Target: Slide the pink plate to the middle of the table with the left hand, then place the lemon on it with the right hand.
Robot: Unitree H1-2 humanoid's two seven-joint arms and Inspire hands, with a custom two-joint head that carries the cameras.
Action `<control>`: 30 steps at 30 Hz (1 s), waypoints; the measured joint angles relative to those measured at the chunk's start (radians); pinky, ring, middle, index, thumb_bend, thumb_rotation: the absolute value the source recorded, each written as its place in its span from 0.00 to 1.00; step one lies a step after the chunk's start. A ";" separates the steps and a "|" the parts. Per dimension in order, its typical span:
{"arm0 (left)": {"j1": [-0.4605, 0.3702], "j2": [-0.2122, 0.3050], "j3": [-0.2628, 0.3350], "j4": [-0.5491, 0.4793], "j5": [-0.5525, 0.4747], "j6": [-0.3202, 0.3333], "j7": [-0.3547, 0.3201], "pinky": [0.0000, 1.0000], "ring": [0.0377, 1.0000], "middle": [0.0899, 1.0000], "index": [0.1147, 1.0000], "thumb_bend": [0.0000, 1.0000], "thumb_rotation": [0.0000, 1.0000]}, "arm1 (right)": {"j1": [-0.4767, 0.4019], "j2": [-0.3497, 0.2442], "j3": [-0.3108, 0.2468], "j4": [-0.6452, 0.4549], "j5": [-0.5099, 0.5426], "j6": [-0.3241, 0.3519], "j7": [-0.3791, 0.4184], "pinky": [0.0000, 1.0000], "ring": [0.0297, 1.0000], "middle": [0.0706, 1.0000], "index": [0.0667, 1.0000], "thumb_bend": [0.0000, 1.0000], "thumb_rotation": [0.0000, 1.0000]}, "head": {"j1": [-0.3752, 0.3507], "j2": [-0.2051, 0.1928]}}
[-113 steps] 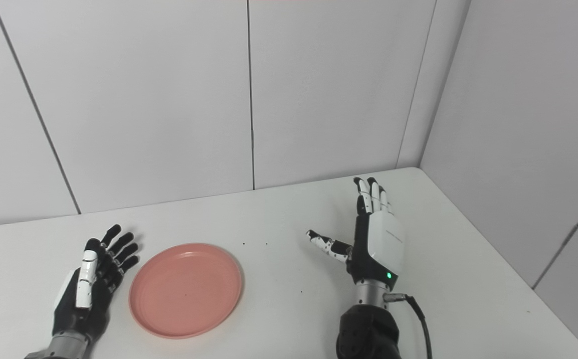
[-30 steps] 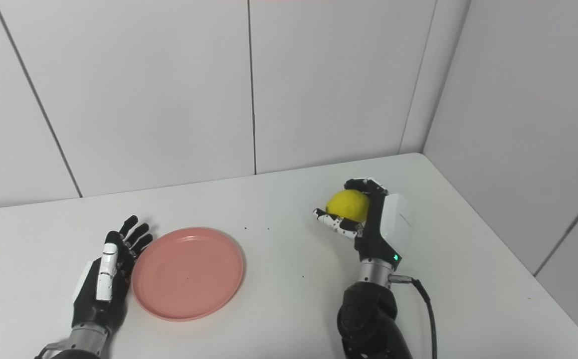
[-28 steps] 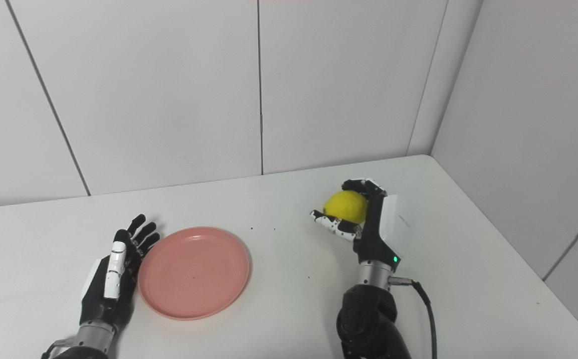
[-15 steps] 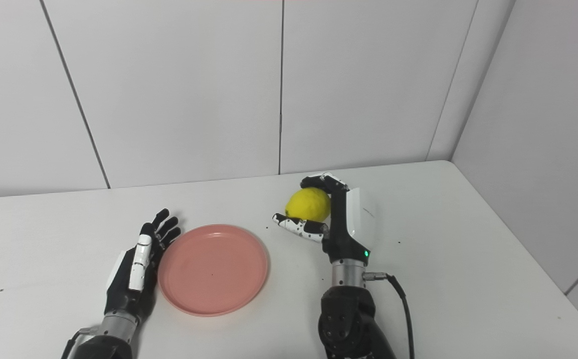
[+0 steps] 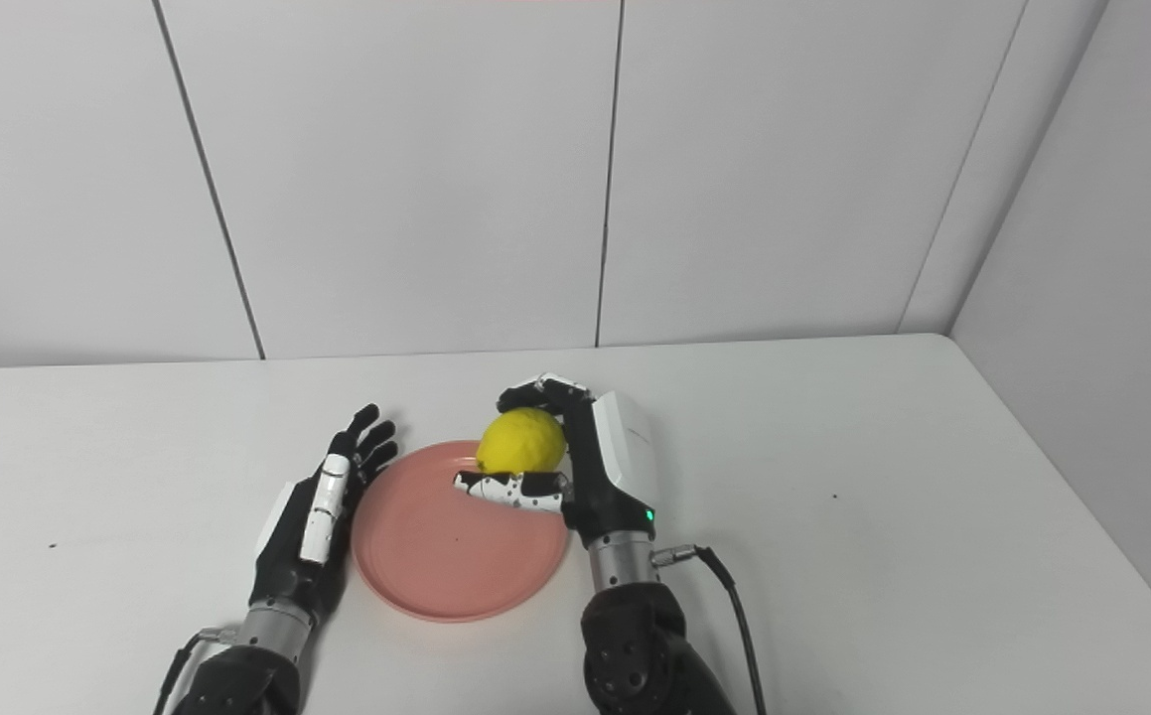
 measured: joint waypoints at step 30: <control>-0.011 -0.007 -0.004 0.023 0.000 -0.040 0.007 0.99 0.97 0.96 0.96 0.64 1.00 | -0.040 -0.004 0.087 0.201 -0.062 -0.112 0.061 0.52 0.52 0.49 0.44 0.51 0.00 | 0.055 -0.018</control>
